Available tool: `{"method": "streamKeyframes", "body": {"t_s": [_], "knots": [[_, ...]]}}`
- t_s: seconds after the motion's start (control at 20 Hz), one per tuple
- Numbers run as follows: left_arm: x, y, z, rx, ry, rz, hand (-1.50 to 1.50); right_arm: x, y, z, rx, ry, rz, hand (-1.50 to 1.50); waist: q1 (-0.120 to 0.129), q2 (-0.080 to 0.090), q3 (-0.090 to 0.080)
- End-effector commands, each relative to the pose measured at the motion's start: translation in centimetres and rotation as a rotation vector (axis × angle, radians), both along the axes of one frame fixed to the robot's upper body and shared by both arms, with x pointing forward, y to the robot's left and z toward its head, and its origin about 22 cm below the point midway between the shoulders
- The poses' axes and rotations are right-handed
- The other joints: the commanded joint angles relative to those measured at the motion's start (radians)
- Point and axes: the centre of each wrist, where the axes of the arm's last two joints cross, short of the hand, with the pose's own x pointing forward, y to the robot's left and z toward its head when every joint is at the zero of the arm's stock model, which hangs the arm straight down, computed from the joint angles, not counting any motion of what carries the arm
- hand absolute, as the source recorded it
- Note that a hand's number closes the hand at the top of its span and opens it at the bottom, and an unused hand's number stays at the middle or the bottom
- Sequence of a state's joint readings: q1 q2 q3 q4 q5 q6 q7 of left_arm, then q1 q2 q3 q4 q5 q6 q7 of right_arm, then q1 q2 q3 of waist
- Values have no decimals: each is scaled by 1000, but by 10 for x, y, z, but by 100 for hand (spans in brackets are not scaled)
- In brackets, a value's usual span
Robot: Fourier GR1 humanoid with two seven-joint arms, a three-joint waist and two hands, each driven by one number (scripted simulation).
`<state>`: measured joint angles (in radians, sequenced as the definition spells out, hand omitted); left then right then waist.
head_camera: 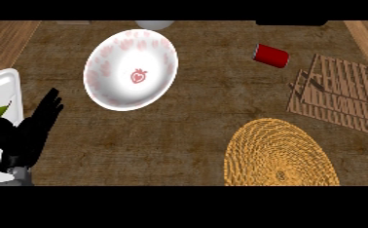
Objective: Pick the tomato from the placemat and place it in the tiered shelf
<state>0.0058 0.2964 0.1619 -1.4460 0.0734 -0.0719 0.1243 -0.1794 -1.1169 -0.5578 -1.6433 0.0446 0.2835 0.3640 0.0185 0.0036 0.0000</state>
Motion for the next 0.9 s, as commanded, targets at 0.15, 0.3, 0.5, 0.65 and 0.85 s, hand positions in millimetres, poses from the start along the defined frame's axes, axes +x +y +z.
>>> {"method": "streamKeyframes", "body": {"t_s": [0.15,0.3,0.5,0.65,0.85], "knots": [[2,11,-9,-4,-3,2,0,29,-25,-23,105,13,-152,150,-1,2,-1],[16,5,4,9,-24,8,0,43,-34,-27,13,54,-116,-150,-4,1,0],[9,-2,-6,-7,7,19,0,43,-39,-49,-29,78,-61,-150,-15,-3,0],[-13,3,-2,-9,8,22,0,48,-41,-38,38,-4,-34,-150,-10,-4,0],[0,-2,-14,0,-9,10,0,57,-41,-21,167,-43,-21,-150,-8,-2,-1]]}}
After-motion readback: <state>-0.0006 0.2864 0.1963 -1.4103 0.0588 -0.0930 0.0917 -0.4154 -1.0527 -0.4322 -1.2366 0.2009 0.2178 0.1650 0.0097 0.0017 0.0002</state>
